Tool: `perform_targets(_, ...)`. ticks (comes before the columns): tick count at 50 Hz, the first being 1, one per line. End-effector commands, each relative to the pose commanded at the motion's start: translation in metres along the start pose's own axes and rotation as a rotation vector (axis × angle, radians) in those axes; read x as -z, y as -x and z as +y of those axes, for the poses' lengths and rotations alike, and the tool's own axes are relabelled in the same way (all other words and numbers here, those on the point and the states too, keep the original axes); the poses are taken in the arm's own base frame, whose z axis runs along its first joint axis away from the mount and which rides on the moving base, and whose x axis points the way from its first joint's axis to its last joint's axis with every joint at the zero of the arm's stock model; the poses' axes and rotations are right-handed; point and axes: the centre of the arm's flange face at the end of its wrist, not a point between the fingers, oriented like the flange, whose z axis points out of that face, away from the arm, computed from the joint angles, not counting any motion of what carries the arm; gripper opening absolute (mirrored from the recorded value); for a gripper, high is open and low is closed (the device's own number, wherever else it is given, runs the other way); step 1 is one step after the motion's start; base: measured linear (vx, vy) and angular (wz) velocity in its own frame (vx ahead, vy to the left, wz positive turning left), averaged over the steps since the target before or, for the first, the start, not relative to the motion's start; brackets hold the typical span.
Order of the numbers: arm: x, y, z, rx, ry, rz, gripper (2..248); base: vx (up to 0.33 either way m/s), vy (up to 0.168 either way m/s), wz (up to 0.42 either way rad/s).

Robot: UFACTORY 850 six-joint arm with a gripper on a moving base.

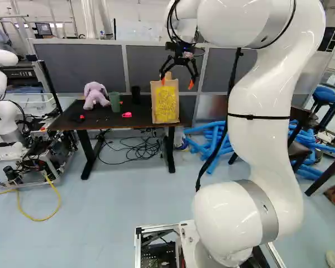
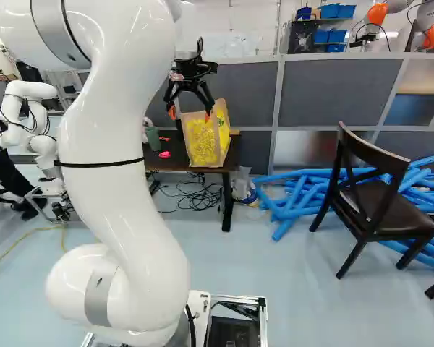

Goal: Pick up the bag on the ground and place it on the table

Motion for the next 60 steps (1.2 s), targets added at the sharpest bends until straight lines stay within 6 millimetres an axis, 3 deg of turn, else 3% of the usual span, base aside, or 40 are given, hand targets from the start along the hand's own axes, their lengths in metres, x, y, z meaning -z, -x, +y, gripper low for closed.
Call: perform_targets(60, -0.0054, 0.0016, 0.0012, 0.001, -0.001, 0.022, 247, -0.01, 0.0, 0.001)
